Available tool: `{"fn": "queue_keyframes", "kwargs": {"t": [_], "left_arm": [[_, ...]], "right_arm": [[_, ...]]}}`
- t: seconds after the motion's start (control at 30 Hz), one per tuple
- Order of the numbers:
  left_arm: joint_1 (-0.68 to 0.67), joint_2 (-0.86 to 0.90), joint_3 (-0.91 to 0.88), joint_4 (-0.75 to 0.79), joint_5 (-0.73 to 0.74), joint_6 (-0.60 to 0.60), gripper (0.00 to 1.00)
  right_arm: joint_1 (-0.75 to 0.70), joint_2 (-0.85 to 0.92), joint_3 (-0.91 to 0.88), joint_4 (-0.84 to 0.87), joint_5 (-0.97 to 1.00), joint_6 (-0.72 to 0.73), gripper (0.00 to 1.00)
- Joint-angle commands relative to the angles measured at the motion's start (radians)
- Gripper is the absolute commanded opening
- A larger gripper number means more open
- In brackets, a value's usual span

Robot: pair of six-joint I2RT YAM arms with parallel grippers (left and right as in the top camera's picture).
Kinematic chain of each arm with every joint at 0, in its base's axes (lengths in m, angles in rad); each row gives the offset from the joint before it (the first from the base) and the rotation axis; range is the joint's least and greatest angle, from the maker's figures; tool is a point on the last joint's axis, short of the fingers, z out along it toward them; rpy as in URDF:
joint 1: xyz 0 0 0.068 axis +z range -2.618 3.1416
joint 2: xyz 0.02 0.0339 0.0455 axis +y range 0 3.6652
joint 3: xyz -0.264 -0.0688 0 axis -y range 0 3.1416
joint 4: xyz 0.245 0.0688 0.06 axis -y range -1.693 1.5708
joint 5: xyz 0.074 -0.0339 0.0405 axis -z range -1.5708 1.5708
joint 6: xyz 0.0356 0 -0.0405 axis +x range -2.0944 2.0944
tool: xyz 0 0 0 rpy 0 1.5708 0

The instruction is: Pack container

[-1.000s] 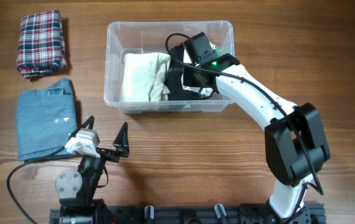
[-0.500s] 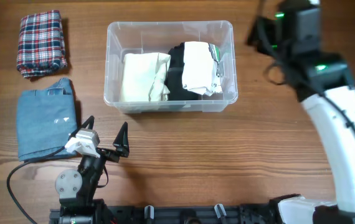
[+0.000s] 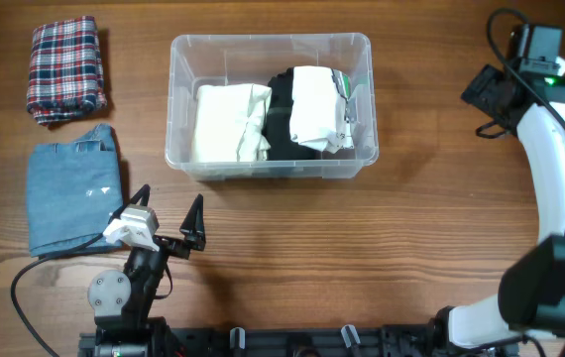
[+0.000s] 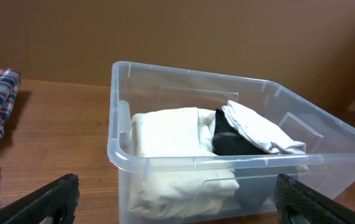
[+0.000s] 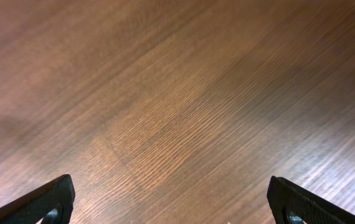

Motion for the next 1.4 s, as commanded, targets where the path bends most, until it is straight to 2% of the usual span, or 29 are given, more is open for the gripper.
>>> {"fn": "queue_keyframes", "kwargs": {"t": [0.0,0.4,0.5,0.57,0.67,0.8,0.93,1.07,1.13,1.23,1.37], "left_arm": [[0.008,-0.008,-0.004,-0.001,0.005,0.023,1.0],[0.008,-0.008,-0.004,0.008,0.006,0.022,1.0],[0.008,-0.008,0.006,0.186,0.091,0.01,1.0],[0.009,-0.006,0.047,0.235,0.098,-0.02,1.0],[0.011,0.058,0.226,0.182,0.052,-0.033,1.0],[0.028,0.341,0.584,-0.012,0.052,0.003,1.0],[0.082,0.74,1.038,-0.453,-0.102,0.126,1.0],[0.203,1.147,1.483,-0.833,-0.139,0.208,1.0],[0.27,1.319,1.643,-0.913,-0.138,0.207,1.0],[0.358,1.507,1.77,-0.947,-0.135,0.207,1.0],[0.457,1.688,1.792,-0.919,-0.106,0.237,1.0]], "right_arm": [[-0.002,0.055,-0.01,0.018,-0.01,0.018,1.0],[-0.002,0.074,-0.01,0.018,-0.01,0.018,1.0],[-0.002,0.074,-0.01,0.018,-0.01,0.018,1.0],[-0.002,0.074,-0.01,0.018,-0.01,0.018,1.0],[-0.002,0.074,-0.01,0.018,-0.009,0.018,1.0],[-0.002,0.074,-0.01,0.018,-0.01,0.018,1.0],[-0.002,0.074,-0.01,0.018,-0.01,0.018,1.0],[-0.002,0.074,-0.01,0.018,-0.01,0.018,1.0],[-0.002,0.074,-0.01,0.018,-0.01,0.018,1.0],[-0.002,0.074,-0.01,0.018,-0.009,0.018,1.0],[-0.002,0.074,-0.01,0.018,-0.01,0.018,1.0]]}}
